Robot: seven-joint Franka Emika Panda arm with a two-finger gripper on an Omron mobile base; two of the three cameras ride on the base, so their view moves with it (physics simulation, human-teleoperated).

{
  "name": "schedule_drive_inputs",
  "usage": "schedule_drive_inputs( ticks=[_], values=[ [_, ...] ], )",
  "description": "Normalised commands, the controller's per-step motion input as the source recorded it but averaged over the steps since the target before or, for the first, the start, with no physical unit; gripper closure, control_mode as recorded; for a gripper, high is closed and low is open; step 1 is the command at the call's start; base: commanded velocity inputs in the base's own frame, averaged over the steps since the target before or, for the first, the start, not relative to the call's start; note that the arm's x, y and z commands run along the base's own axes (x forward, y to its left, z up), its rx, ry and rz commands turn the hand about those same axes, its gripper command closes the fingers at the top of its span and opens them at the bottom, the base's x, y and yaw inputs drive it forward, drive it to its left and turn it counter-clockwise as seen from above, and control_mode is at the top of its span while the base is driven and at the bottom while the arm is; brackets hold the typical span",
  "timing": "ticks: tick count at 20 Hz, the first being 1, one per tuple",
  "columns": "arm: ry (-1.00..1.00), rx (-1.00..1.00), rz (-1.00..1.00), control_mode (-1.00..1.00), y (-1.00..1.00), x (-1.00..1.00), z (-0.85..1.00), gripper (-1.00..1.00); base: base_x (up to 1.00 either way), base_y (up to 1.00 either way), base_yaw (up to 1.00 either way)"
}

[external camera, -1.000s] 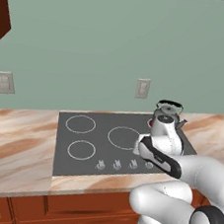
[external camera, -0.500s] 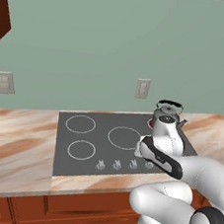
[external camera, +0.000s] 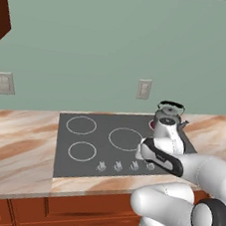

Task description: Lower the heat of the kettle.

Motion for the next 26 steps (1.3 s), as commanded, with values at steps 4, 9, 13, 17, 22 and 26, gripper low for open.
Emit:
schedule_drive_inputs(
  ticks=[4, 9, 13, 17, 22, 26],
  values=[
    [0.00, 0.00, 0.02, -1.00, 0.08, 0.00, -0.23, -1.00, 0.00, 0.00, 0.00],
    [0.00, 0.00, 0.02, -1.00, 0.05, 0.00, -0.25, -1.00, 0.00, 0.00, 0.00],
    [0.00, 0.00, 0.02, -1.00, 0.01, 0.00, -0.16, -1.00, 0.00, 0.00, 0.00],
    [0.00, 0.00, 0.02, -1.00, 0.00, 0.00, -0.16, -1.00, 0.00, 0.00, 0.00],
    [0.00, 0.00, 0.00, -1.00, 0.03, 0.00, -0.17, -1.00, 0.00, 0.00, 0.00],
    [0.00, 0.00, 0.00, -1.00, 0.04, 0.00, -0.20, 1.00, 0.00, 0.00, 0.00]
  ],
)
